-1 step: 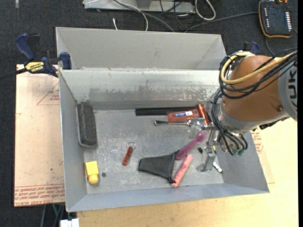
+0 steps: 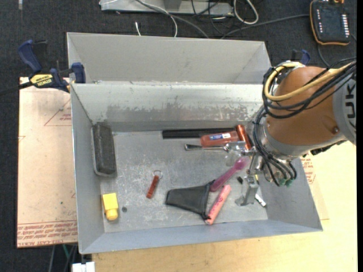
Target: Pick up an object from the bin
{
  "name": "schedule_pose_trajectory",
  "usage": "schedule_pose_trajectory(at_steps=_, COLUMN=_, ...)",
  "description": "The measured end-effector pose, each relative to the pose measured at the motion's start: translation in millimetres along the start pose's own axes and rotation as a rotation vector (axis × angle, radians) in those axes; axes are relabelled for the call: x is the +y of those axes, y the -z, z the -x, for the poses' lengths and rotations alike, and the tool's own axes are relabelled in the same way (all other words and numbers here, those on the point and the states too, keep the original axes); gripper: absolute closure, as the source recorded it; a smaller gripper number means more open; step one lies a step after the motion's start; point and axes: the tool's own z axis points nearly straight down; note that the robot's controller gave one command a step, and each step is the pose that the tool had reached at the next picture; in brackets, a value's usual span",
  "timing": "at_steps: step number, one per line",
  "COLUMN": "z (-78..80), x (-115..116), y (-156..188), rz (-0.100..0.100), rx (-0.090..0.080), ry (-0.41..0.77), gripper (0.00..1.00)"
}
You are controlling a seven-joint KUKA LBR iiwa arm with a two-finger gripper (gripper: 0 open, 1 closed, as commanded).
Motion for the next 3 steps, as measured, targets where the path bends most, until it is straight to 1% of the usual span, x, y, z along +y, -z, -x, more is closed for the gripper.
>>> schedule_pose_trajectory(at_steps=1, z=6.1, x=23.1, y=-65.0, rz=0.002, rx=0.002, ry=0.277, gripper=0.00)
schedule_pose_trajectory(at_steps=2, z=-17.8, x=11.2, y=-56.5, rz=0.000, rx=-0.002, ry=0.027, gripper=1.00)
schedule_pose_trajectory(at_steps=3, z=-17.8, x=11.3, y=-56.5, rz=0.000, rx=-0.002, ry=0.028, gripper=1.00)
